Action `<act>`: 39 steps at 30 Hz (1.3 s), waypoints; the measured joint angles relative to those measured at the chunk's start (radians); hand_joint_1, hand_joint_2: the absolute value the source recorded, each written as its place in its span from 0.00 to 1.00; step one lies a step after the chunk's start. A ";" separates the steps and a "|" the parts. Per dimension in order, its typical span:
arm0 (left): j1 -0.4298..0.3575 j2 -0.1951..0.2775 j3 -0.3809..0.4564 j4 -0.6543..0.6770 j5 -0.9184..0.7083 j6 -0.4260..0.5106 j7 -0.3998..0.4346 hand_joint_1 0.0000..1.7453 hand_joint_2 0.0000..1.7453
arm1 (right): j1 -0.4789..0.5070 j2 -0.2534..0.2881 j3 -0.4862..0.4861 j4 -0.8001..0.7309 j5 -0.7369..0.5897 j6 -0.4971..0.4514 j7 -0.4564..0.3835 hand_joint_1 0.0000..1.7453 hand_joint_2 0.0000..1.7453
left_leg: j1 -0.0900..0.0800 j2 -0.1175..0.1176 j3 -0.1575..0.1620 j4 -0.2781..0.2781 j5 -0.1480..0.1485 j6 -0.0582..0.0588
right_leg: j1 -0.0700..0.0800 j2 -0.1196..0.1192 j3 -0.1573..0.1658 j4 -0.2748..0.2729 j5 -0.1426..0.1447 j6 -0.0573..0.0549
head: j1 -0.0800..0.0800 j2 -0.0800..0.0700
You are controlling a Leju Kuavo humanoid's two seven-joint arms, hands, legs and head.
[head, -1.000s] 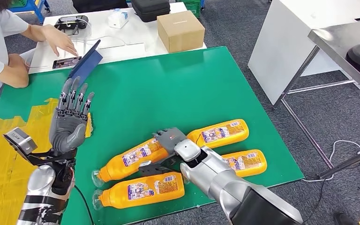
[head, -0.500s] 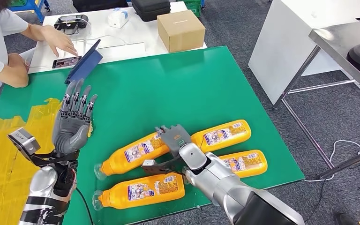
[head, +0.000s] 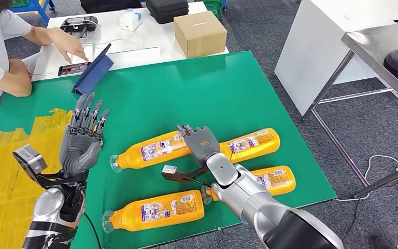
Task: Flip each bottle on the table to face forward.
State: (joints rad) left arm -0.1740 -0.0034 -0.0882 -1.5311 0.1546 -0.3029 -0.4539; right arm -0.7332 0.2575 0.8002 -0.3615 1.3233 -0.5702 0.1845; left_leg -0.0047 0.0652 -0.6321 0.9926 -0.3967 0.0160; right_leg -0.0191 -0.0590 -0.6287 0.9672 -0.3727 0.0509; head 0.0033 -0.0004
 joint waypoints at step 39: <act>0.115 -0.007 -0.018 -0.082 -0.118 0.030 0.061 0.00 1.00 | 0.317 -0.091 -0.436 -0.661 -0.203 -0.115 -0.209 1.00 1.00 | 0.000 -0.001 -0.001 0.000 -0.001 0.000 | 0.000 0.000 -0.001 0.000 0.000 0.000 | 0.000 0.000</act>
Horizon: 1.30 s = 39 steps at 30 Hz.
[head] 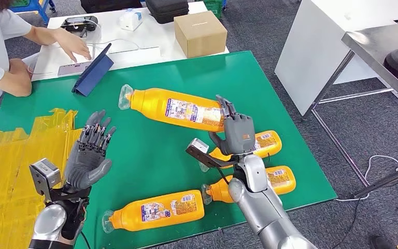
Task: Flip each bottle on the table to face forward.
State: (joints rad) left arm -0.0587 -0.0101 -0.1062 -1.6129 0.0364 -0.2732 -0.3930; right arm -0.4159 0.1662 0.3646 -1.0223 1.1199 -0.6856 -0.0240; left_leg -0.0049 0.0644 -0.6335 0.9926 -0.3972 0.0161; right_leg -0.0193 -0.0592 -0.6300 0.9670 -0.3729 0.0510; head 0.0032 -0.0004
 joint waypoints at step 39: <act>-0.039 -0.007 -0.156 -0.003 0.032 0.033 0.032 0.00 1.00 | 0.088 0.056 0.103 -0.166 -0.503 0.264 -0.247 1.00 1.00 | 0.000 0.000 0.000 0.000 0.000 0.000 | 0.000 0.000 0.000 0.000 0.000 0.000 | 0.000 0.000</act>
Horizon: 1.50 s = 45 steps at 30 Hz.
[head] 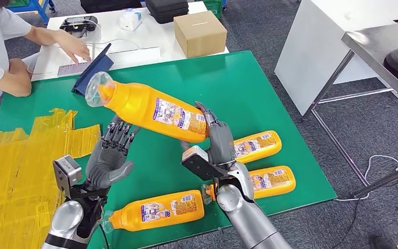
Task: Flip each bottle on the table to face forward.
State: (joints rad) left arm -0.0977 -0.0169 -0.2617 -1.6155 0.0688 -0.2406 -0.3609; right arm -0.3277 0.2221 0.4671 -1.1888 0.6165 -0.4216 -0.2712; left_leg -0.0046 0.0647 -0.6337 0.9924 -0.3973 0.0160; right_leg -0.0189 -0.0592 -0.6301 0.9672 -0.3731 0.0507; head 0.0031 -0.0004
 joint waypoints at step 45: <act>-0.013 0.004 0.019 0.021 0.080 0.017 -0.001 1.00 1.00 | -0.063 0.059 0.236 0.224 0.032 0.066 0.034 1.00 1.00 | 0.000 0.000 0.000 0.000 0.000 0.000 | 0.000 0.000 -0.001 0.000 0.000 0.000 | 0.000 0.000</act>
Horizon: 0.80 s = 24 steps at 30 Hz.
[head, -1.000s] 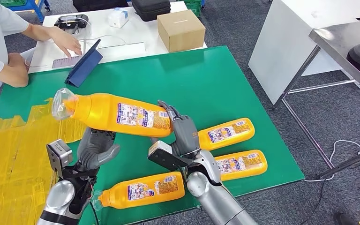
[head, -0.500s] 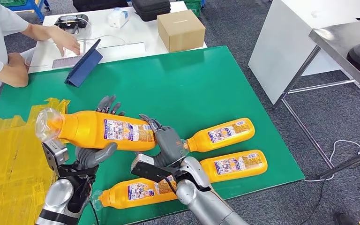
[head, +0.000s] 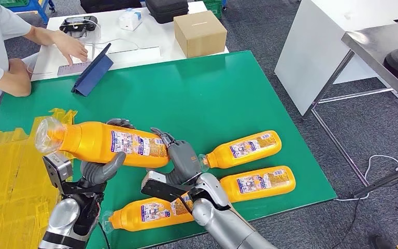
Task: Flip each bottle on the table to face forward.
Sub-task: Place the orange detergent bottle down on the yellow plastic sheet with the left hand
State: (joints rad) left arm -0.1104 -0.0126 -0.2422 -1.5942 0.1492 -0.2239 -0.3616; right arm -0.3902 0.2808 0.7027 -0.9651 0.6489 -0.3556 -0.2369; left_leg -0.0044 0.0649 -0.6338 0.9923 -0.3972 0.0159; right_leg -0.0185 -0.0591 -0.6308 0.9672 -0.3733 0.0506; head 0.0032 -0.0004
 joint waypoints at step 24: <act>-0.036 0.008 0.018 -0.012 -0.451 0.418 0.002 1.00 1.00 | 0.092 -0.049 -0.021 -0.244 -0.102 -0.040 -0.049 0.00 1.00 | 0.000 0.000 0.000 0.000 0.000 0.000 | 0.000 0.000 -0.001 0.000 0.000 0.000 | 0.000 0.000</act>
State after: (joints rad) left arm -0.1467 -0.0043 -0.2242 -1.6058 -0.3023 0.1945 -0.3597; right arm -0.2979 0.2316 0.6812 -1.2088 0.5468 -0.3958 -0.2862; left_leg -0.0044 0.0648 -0.6342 0.9923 -0.3972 0.0159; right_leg -0.0184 -0.0592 -0.6314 0.9672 -0.3733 0.0505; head 0.0032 -0.0004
